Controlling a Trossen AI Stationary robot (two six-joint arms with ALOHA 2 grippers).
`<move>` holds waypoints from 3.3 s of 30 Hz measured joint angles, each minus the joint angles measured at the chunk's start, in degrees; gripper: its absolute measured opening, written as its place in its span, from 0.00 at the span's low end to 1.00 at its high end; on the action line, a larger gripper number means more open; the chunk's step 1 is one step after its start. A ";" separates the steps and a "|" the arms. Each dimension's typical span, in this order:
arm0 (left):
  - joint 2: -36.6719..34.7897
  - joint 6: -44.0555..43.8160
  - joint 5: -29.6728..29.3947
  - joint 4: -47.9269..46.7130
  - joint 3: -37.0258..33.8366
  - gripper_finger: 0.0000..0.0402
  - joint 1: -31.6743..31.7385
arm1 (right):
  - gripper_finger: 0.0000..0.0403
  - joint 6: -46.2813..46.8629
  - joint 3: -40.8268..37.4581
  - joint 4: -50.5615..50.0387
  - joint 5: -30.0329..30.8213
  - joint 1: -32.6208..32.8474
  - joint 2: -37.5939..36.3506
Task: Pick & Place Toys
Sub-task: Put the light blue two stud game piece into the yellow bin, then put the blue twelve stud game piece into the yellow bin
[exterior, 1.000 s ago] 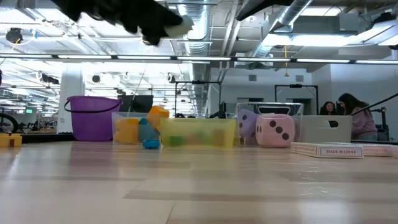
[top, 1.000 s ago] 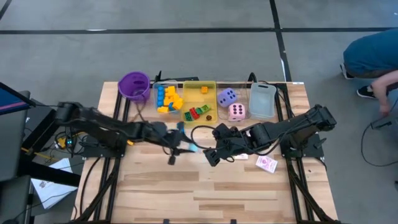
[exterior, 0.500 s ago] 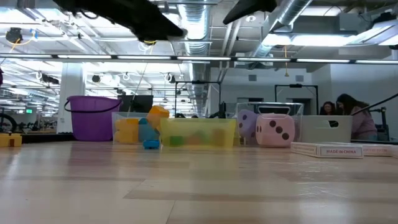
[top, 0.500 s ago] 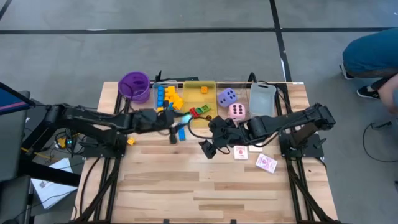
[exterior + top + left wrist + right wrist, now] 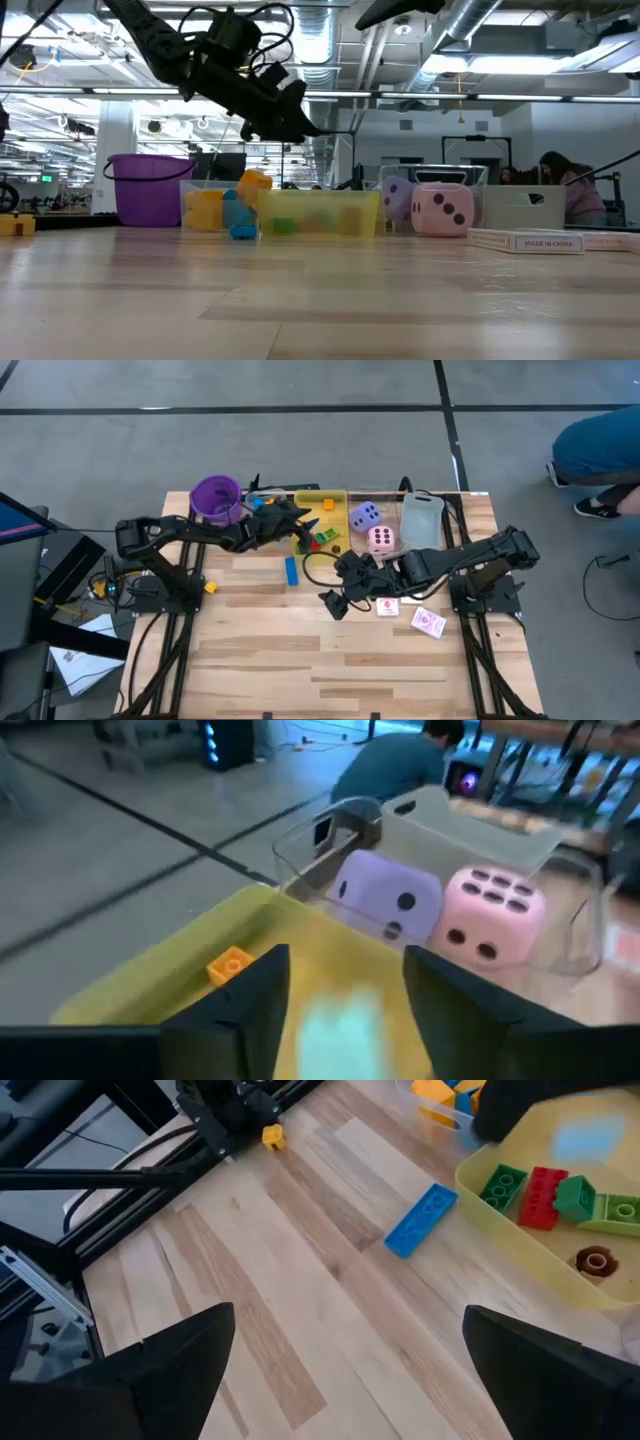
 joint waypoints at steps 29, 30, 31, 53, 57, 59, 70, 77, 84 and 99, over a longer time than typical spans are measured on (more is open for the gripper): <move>-22.67 19.35 30.33 -41.82 -3.39 0.73 -9.90 | 0.95 -3.58 0.00 0.46 0.28 -0.28 0.02; -22.67 20.50 30.24 -41.86 -4.21 0.73 -10.34 | 0.95 -3.56 0.00 0.46 0.32 -0.28 0.02; -22.61 21.51 29.86 -42.05 -4.96 0.73 -10.69 | 0.95 -3.56 0.00 0.46 0.39 -0.30 0.02; -14.41 28.23 24.12 -36.30 -9.95 0.73 -12.56 | 0.95 8.12 -1.38 -0.61 0.42 -0.68 0.11; -10.13 28.21 24.10 -32.34 -9.95 0.73 -12.56 | 0.95 10.15 -1.37 -0.66 0.35 -0.66 0.83; -8.39 28.20 23.81 -31.02 -9.95 0.73 -12.56 | 0.95 11.29 -1.42 -1.44 0.21 -0.44 0.85; -2.72 23.46 22.81 -30.55 -9.94 0.73 -12.54 | 0.95 13.51 -1.49 -2.22 -4.22 0.16 4.22; -2.30 16.28 24.18 -30.60 -9.93 0.73 -12.56 | 0.95 13.07 -1.23 -1.80 -7.17 0.16 5.57; -2.30 4.30 33.17 -28.75 -9.93 0.73 -15.00 | 0.95 12.50 -1.31 -2.04 -7.30 0.16 5.35; -2.30 15.49 31.81 -12.37 -9.67 0.73 -22.78 | 0.95 12.00 -1.31 -2.01 -7.28 0.53 5.35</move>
